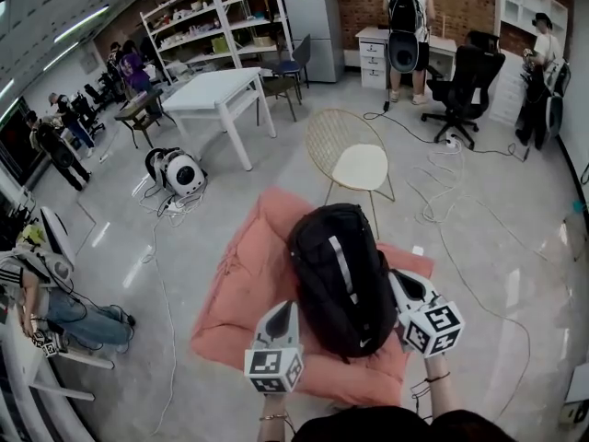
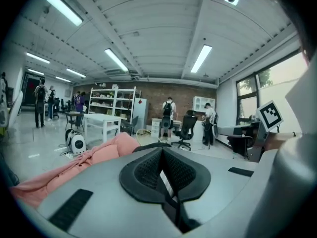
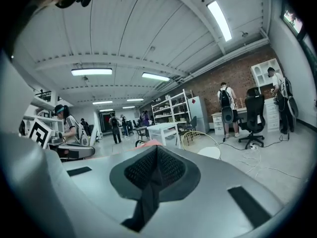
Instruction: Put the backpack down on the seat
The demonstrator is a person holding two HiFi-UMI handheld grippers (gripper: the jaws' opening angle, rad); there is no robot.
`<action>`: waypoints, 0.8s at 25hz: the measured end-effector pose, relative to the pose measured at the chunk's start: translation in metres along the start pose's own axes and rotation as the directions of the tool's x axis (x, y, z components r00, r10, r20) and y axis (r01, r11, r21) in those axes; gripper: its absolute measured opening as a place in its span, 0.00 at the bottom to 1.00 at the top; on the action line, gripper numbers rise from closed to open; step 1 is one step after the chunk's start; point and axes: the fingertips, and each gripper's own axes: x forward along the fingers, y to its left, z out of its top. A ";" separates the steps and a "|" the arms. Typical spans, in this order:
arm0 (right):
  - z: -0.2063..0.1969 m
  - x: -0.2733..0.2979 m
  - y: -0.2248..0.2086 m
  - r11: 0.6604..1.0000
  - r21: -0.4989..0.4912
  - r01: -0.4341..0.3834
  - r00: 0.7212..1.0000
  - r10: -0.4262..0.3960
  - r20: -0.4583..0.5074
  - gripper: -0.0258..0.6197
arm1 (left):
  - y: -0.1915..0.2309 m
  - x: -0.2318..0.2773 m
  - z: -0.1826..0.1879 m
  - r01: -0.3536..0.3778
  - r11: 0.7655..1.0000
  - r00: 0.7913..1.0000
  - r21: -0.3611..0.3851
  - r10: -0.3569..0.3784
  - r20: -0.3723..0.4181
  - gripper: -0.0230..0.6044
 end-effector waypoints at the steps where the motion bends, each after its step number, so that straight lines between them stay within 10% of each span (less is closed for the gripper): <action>1: 0.006 -0.006 0.002 1.000 0.009 -0.007 1.000 0.007 0.022 0.06 | 0.000 -0.005 0.005 0.002 1.000 1.000 0.011 -0.002 0.015 0.06; 20: 0.060 -0.079 -0.007 1.000 -0.016 0.018 0.981 -0.015 0.196 0.06 | -0.013 -0.056 0.050 0.011 0.995 0.989 0.095 -0.025 0.144 0.06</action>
